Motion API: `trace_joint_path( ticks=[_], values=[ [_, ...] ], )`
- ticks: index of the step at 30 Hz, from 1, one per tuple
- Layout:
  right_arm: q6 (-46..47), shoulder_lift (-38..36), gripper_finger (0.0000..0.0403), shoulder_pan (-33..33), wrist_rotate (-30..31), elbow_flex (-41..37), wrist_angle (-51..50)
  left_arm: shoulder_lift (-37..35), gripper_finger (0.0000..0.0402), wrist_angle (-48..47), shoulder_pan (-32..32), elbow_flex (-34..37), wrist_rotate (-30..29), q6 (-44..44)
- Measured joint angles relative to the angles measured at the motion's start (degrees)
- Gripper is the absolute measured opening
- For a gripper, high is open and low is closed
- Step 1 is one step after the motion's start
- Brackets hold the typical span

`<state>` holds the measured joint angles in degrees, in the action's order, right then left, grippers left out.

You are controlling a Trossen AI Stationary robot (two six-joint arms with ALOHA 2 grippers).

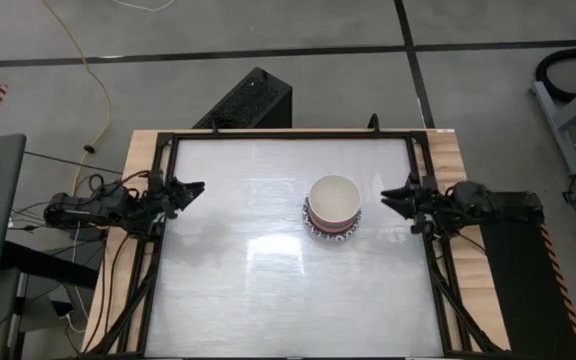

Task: Nest bowls inside each other
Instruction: Return to Home Position

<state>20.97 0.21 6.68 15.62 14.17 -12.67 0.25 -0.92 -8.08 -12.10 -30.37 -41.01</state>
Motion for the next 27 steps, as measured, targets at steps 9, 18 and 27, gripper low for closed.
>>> trace_joint_path(
  ticks=[9,18,27],
  values=[
    [-3.5,0.0,0.0130,0.0,-5.4,-2.6,-0.8,0.0,0.0175,-5.6,0.0,0.0,0.5,-6.2],
    [-7.5,0.1,0.0059,0.0,-8.3,-9.8,2.7,0.0,0.0175,-3.6,0.0,0.0,19.4,19.5],
    [-15.2,0.2,0.0009,-0.1,-8.0,-10.0,4.1,0.0,0.0175,-5.1,0.0,0.0,20.5,28.0]
  ],
)
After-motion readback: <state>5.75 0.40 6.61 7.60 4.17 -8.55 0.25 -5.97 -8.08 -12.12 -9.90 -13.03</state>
